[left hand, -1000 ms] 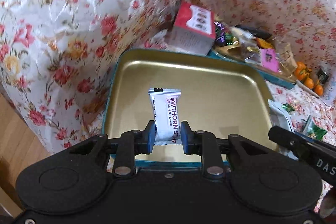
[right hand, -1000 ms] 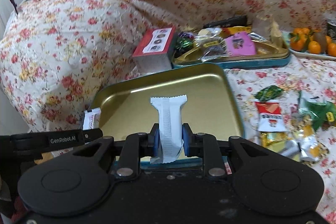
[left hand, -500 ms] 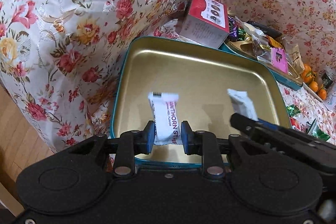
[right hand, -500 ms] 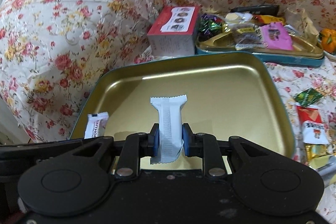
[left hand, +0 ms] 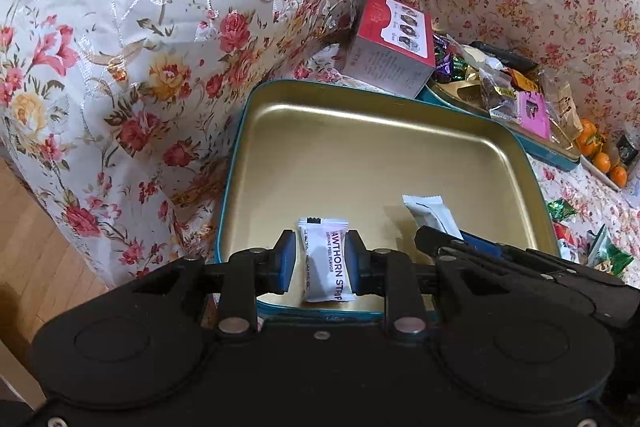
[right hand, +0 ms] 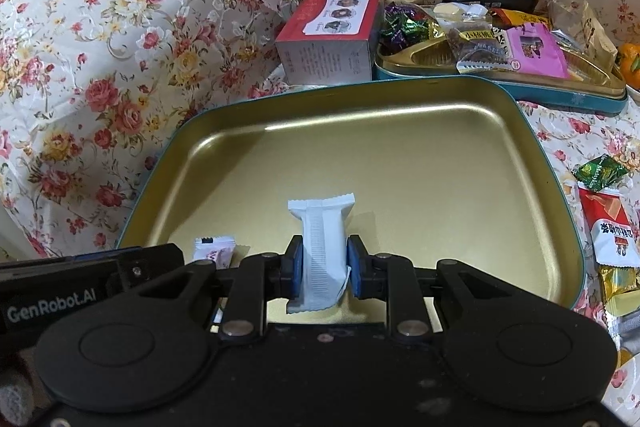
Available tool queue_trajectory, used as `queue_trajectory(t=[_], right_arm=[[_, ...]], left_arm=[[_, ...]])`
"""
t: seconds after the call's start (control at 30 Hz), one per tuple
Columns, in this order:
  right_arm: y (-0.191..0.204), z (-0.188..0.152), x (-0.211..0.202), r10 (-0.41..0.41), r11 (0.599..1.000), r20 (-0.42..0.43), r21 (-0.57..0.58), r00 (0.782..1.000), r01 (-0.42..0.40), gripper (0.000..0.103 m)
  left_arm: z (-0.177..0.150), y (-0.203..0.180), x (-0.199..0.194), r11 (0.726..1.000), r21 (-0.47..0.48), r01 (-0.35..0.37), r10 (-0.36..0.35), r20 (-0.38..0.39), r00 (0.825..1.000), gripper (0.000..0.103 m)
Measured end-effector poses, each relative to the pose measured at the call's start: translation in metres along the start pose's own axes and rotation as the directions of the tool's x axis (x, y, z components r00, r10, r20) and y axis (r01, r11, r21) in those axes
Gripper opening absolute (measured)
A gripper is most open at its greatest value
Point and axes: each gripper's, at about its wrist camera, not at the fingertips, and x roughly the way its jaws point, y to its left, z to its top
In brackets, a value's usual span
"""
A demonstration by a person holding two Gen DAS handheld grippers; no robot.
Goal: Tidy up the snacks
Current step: 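Open both tools to drop the snack bars into the tray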
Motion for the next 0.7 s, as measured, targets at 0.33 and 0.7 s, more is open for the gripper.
queue_trajectory(t=[0.33, 0.7], right_arm=[[0.0, 0.0, -0.008, -0.008, 1.0, 0.023, -0.005, 1.0, 0.008, 0.029], [-0.016, -0.002, -0.051, -0.038, 0.999, 0.125, 0.01, 0.991, 0.037, 0.029]], left_arm=[[0.0, -0.002, -0.003, 1.0, 0.002, -0.019, 0.019, 0.004, 1.0, 0.034], [-0.005, -0.017, -0.011, 0.998, 0.055, -0.038, 0.036, 0.036, 0.999, 0.034]])
